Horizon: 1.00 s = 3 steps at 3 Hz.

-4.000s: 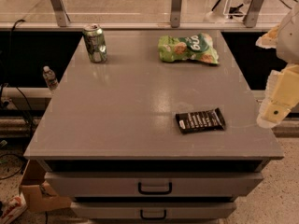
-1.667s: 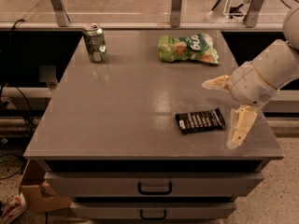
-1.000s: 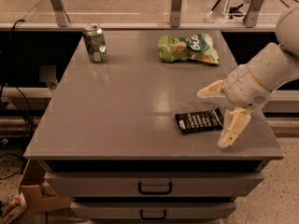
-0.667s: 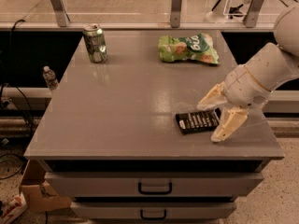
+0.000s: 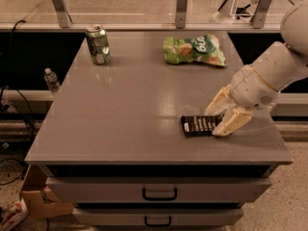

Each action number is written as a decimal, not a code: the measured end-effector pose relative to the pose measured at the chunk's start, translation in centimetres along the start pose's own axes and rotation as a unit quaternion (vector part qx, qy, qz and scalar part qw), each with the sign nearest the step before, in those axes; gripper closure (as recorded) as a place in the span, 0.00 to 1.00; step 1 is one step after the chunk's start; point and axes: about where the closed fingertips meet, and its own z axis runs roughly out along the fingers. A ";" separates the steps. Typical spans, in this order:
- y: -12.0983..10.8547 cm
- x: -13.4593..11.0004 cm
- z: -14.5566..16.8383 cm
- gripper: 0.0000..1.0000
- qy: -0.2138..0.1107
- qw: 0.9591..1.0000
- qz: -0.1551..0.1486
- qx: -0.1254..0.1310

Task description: Move rxbar chocolate near green rice chip bag

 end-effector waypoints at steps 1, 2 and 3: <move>-0.4 0.1 -1.2 1.00 -0.001 1.000 0.008 0.016; -0.8 0.6 -4.1 1.00 -0.004 0.998 0.021 0.054; -1.0 1.4 -7.5 1.00 -0.011 0.995 0.040 0.086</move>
Offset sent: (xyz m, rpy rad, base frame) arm 0.0148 -0.0526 0.0685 0.0521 -0.1408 -0.1745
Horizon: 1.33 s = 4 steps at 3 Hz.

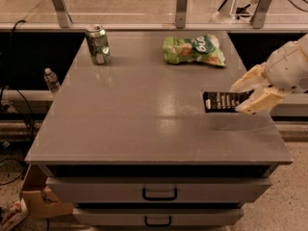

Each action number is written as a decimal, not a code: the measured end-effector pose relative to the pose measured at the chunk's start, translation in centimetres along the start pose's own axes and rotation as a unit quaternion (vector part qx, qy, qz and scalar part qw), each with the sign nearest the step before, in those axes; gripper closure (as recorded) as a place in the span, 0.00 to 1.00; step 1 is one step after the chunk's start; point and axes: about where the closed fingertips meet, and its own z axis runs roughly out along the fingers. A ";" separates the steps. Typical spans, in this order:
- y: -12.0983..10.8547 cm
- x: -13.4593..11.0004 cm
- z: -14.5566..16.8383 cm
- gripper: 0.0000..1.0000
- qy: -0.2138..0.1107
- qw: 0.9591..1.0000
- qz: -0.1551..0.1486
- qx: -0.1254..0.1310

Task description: Move rxbar chocolate near green rice chip bag

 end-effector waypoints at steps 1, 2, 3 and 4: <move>-0.2 -0.1 -0.2 1.00 0.000 1.000 -0.001 0.003; -1.8 0.2 -0.6 1.00 -0.017 0.999 0.009 0.039; -5.5 1.7 -1.1 1.00 -0.038 0.996 0.036 0.072; -10.3 4.1 -0.6 1.00 -0.050 0.993 0.062 0.084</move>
Offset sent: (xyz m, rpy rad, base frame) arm 0.0411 -0.0197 0.0194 0.1158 -0.1440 -0.1323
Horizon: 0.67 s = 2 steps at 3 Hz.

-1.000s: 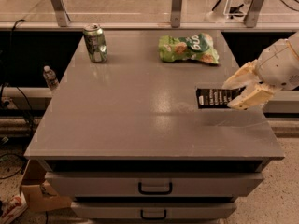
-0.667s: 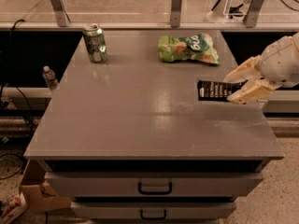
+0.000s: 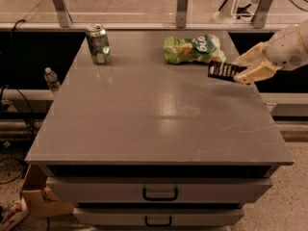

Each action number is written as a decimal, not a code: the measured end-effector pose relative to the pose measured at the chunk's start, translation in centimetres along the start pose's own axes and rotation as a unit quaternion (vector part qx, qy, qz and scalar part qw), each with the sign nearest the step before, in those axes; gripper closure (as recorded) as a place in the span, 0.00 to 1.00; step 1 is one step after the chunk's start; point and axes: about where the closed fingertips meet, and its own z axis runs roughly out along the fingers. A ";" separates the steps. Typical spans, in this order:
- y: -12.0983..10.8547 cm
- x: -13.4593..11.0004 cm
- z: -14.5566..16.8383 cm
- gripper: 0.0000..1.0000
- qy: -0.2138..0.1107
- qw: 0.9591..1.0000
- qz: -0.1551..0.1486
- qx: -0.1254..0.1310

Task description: Move rxbar chocolate near green rice chip bag

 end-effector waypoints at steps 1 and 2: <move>-4.4 1.7 2.1 1.00 -0.004 1.000 0.016 0.003; -7.0 1.7 4.8 1.00 -0.009 1.000 0.017 -0.008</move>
Offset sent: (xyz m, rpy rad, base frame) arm 0.1351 0.0016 -0.0307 0.0401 0.0441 0.0068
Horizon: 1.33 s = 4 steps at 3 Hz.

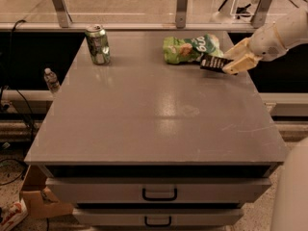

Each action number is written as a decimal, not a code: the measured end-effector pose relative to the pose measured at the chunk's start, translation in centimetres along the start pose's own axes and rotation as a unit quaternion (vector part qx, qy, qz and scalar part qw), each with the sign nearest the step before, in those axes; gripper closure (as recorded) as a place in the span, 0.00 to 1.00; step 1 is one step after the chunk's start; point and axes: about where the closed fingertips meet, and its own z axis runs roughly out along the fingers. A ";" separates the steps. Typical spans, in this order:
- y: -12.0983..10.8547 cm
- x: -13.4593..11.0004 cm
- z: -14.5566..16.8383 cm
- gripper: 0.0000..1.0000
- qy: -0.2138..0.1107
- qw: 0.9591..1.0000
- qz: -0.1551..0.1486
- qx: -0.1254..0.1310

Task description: Move rxbar chocolate near green rice chip bag

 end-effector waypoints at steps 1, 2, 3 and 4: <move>-1.2 -0.5 2.9 0.84 -0.011 1.000 0.001 -0.024; -1.7 -0.6 3.1 0.61 -0.013 1.000 -0.001 -0.022; -1.8 -0.6 3.6 0.37 -0.015 1.000 0.000 -0.022; -1.8 -0.7 4.0 0.13 -0.016 1.000 0.000 -0.023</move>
Offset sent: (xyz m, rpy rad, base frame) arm 0.0200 0.0175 -0.0140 0.0220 0.0318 0.0327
